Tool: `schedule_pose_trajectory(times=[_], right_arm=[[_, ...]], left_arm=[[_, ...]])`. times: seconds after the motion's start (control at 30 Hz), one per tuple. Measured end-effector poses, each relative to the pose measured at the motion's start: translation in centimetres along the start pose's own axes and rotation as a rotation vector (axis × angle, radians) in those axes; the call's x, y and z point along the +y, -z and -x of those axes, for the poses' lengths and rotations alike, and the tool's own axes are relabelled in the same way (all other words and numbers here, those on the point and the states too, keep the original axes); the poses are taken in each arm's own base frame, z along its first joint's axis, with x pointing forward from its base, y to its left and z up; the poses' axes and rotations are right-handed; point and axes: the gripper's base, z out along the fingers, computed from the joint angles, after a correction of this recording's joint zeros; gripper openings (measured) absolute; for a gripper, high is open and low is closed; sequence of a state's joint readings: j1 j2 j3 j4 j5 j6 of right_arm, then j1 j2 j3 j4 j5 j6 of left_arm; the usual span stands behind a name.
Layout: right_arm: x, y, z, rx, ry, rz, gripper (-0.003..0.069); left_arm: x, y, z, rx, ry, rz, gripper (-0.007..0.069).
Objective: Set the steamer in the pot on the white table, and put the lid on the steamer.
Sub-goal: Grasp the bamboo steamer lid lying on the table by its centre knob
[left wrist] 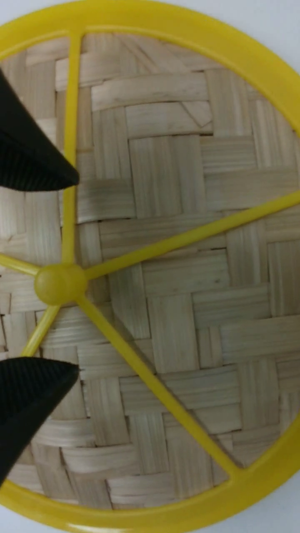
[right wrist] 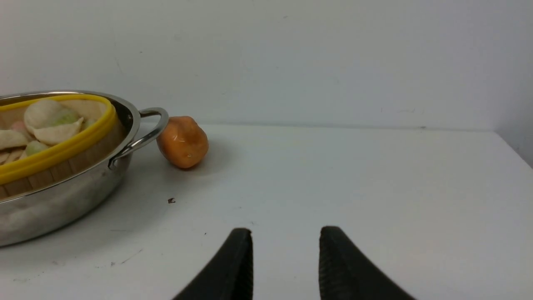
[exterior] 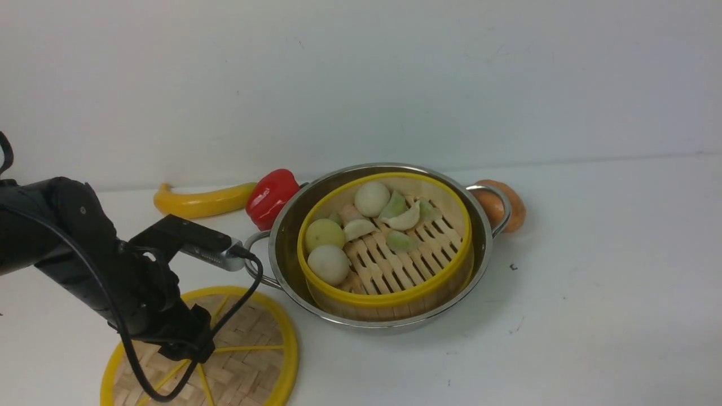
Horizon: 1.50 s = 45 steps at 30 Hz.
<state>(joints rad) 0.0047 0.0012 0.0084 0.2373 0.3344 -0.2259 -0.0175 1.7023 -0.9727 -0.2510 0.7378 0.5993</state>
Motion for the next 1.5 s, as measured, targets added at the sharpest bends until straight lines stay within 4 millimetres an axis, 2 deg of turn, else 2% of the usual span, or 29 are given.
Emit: schedule_pose_trajectory(times=[0.27, 0.37, 0.5, 0.53, 0.6, 0.67, 1.03, 1.23, 1.3, 1.33, 1.37, 1.5], right_arm=[[0.0, 0.0, 0.0, 0.000, 0.000, 0.000, 0.0246], [0.0, 0.0, 0.0, 0.000, 0.000, 0.000, 0.0246], [0.0, 0.0, 0.0, 0.000, 0.000, 0.000, 0.0246], [0.0, 0.0, 0.0, 0.000, 0.000, 0.000, 0.0246], [0.0, 0.0, 0.0, 0.000, 0.000, 0.000, 0.0246], [0.0, 0.0, 0.0, 0.000, 0.000, 0.000, 0.0246], [0.0, 0.0, 0.0, 0.000, 0.000, 0.000, 0.0246], [0.0, 0.0, 0.0, 0.000, 0.000, 0.000, 0.0246], [0.0, 0.0, 0.0, 0.000, 0.000, 0.000, 0.0246], [0.0, 0.0, 0.0, 0.000, 0.000, 0.000, 0.0246], [0.0, 0.0, 0.0, 0.000, 0.000, 0.000, 0.0246], [0.0, 0.0, 0.0, 0.000, 0.000, 0.000, 0.0246]], left_arm=[[0.2, -0.9, 0.0, 0.017, 0.005, -0.003, 0.0468], [0.3, -1.1, 0.1, 0.011, 0.007, 0.002, 0.0401], [0.3, -1.1, 0.1, 0.005, 0.010, 0.002, 0.0269], [0.3, -1.1, 0.1, 0.005, 0.011, 0.001, 0.0261], [0.2, -1.1, 0.2, 0.003, 0.012, -0.001, 0.0150], [0.2, -1.1, 0.2, 0.003, 0.012, -0.001, 0.0118], [0.1, -0.6, 0.0, 0.040, -0.003, -0.010, 0.0119], [0.3, 2.5, 0.7, 0.105, -0.018, 0.017, 0.0119], [0.5, 4.5, 1.2, 0.121, -0.039, 0.047, 0.0119], [0.5, 4.7, 1.2, 0.120, -0.040, 0.050, 0.0119], [0.6, 6.2, 1.5, 0.126, -0.045, 0.071, 0.0119], [0.7, 9.5, 2.1, 0.123, -0.046, 0.127, 0.0119]])
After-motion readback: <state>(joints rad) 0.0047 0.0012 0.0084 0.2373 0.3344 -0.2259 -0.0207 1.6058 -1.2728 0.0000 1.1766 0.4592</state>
